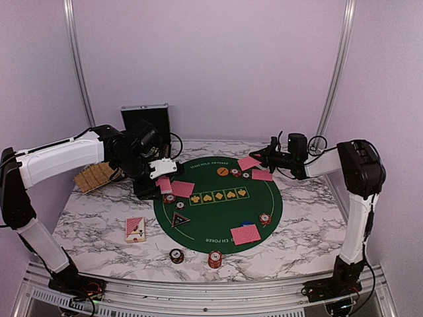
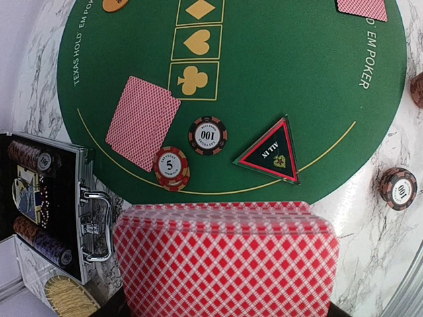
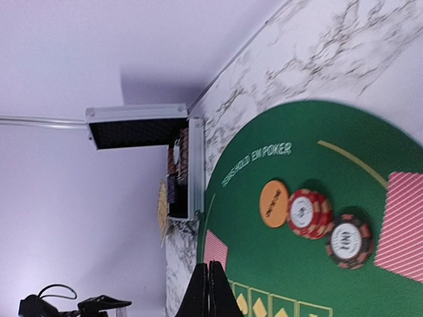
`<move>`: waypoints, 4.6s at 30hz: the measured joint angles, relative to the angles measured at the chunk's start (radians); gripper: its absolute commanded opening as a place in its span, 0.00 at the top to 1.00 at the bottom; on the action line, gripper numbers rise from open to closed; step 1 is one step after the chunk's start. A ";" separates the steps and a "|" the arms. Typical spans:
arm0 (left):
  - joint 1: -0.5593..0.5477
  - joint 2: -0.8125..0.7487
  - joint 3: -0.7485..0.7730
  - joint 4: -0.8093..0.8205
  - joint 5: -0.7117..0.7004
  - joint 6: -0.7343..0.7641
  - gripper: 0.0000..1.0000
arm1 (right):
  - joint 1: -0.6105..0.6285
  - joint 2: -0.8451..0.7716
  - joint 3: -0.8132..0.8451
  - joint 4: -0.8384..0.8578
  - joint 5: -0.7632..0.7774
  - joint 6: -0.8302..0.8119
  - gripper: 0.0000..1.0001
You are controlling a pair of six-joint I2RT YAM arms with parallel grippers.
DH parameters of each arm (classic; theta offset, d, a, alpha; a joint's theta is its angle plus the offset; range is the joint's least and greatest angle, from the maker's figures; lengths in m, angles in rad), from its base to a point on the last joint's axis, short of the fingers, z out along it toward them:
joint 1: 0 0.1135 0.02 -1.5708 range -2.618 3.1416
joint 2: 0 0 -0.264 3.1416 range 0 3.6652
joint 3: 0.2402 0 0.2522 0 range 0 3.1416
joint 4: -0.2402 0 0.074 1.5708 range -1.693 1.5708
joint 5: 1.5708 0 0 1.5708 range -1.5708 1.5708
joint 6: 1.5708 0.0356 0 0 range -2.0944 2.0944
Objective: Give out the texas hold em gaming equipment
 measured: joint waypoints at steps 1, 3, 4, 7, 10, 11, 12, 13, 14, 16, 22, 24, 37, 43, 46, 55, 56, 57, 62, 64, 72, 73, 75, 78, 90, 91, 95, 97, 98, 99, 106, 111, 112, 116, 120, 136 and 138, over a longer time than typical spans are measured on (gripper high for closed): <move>0.000 0.000 0.000 0.000 0.000 0.000 1.00 | -0.014 0.001 0.007 -0.027 0.016 -0.020 1.00; 0.000 0.000 0.000 0.000 0.000 0.000 1.00 | -0.042 0.004 0.030 -0.080 0.049 -0.063 1.00; 0.000 0.000 0.000 0.000 0.000 0.000 1.00 | -0.052 0.006 0.042 -0.102 0.063 -0.083 1.00; 0.000 0.000 0.000 0.000 0.000 0.000 1.00 | -0.069 0.026 0.094 -0.158 0.106 -0.135 1.00; 0.000 0.000 0.000 0.000 0.000 0.000 1.00 | -0.074 0.063 0.166 -0.223 0.158 -0.190 1.00; 0.000 0.000 0.000 0.000 0.000 0.000 1.00 | -0.074 0.073 0.183 -0.236 0.171 -0.205 1.00; 0.000 0.000 0.000 0.000 0.000 0.000 1.00 | -0.074 0.084 0.199 -0.251 0.185 -0.221 1.00; 0.000 0.000 0.000 0.000 0.000 0.000 1.00 | -0.074 0.095 0.211 -0.267 0.198 -0.237 0.99; 0.000 0.000 0.000 0.000 0.000 0.000 1.00 | -0.074 0.102 0.217 -0.278 0.208 -0.248 0.98; 0.000 0.000 0.000 0.000 0.000 0.000 1.00 | -0.074 0.116 0.225 -0.311 0.230 -0.276 0.94; 0.000 0.000 -0.005 0.000 0.000 0.000 1.00 | -0.073 0.136 0.225 -0.398 0.281 -0.353 0.80; 0.000 0.000 -0.006 0.000 0.000 0.000 1.00 | -0.073 0.136 0.226 -0.418 0.294 -0.373 0.75; 0.000 0.000 -0.006 0.000 0.001 -0.004 1.00 | -0.067 0.135 0.272 -0.542 0.389 -0.476 0.37; 0.000 0.000 -0.006 0.000 0.001 -0.004 1.00 | -0.067 0.112 0.271 -0.611 0.449 -0.510 0.21; 0.000 0.000 -0.006 0.000 0.001 -0.007 1.00 | -0.067 0.078 0.271 -0.640 0.481 -0.528 0.20; 0.000 0.000 -0.006 0.000 0.001 -0.008 1.00 | -0.058 -0.090 0.169 -0.642 0.483 -0.521 0.12; 0.000 0.000 -0.006 0.000 0.001 -0.008 1.00 | -0.050 -0.116 0.142 -0.630 0.459 -0.510 0.11; 0.000 0.000 -0.006 0.000 0.000 -0.008 1.00 | -0.041 -0.136 0.121 -0.616 0.437 -0.499 0.11; 0.000 0.000 -0.005 0.000 0.001 -0.008 1.00 | 0.071 -0.218 0.008 -0.490 0.270 -0.404 0.09; 0.000 0.000 -0.005 0.000 0.001 -0.008 1.00 | 0.140 -0.231 -0.037 -0.420 0.193 -0.355 0.09; 0.000 0.000 0.002 -0.001 0.002 -0.015 1.00 | 0.364 -0.171 -0.144 -0.097 0.002 -0.120 0.09; 0.000 0.000 0.002 0.000 0.002 -0.015 1.00 | 0.387 -0.159 -0.144 -0.072 -0.008 -0.103 0.09; 0.000 0.000 0.004 0.000 0.002 -0.015 1.00 | 0.427 -0.119 -0.143 0.021 -0.032 -0.035 0.09; 0.000 0.000 0.006 0.000 0.002 -0.015 1.00 | 0.472 -0.057 -0.129 0.114 -0.057 0.031 0.09; 0.000 0.000 0.006 -0.001 0.006 -0.016 1.00 | 0.560 0.097 0.048 0.293 -0.093 0.182 0.09; 0.000 0.000 0.006 0.000 0.006 -0.016 1.00 | 0.563 0.107 0.059 0.300 -0.094 0.187 0.09; 0.000 0.000 0.007 -0.001 0.008 -0.017 1.00 | 0.570 0.144 0.097 0.318 -0.099 0.213 0.09; 0.000 0.000 0.010 -0.001 0.008 -0.018 1.00 | 0.572 0.163 0.117 0.323 -0.101 0.225 0.10; 0.000 0.000 0.010 0.000 0.009 -0.018 1.00 | 0.574 0.171 0.126 0.324 -0.103 0.230 0.10; 0.000 0.000 0.012 0.000 0.009 -0.018 1.00 | 0.576 0.182 0.140 0.326 -0.105 0.234 0.10; 0.000 0.000 0.018 0.000 0.010 -0.019 1.00 | 0.597 0.229 0.211 0.340 -0.117 0.267 0.10; 0.000 0.000 0.018 0.000 0.012 -0.019 1.00 | 0.610 0.241 0.227 0.346 -0.118 0.278 0.10; 0.000 0.000 0.018 0.000 0.012 -0.019 1.00 | 0.611 0.242 0.227 0.347 -0.118 0.280 0.10; 0.000 0.000 0.018 -0.001 0.013 -0.019 1.00 | 0.612 0.243 0.229 0.347 -0.120 0.283 0.10; 0.000 0.000 0.019 -0.001 0.017 -0.019 1.00 | 0.615 0.259 0.267 0.347 -0.126 0.289 0.10; 0.000 0.001 0.021 -0.005 0.019 -0.019 1.00 | 0.649 0.375 0.417 0.341 -0.158 0.320 0.10; -0.001 0.002 0.021 -0.003 0.019 -0.019 1.00 | 0.654 0.381 0.430 0.340 -0.162 0.322 0.10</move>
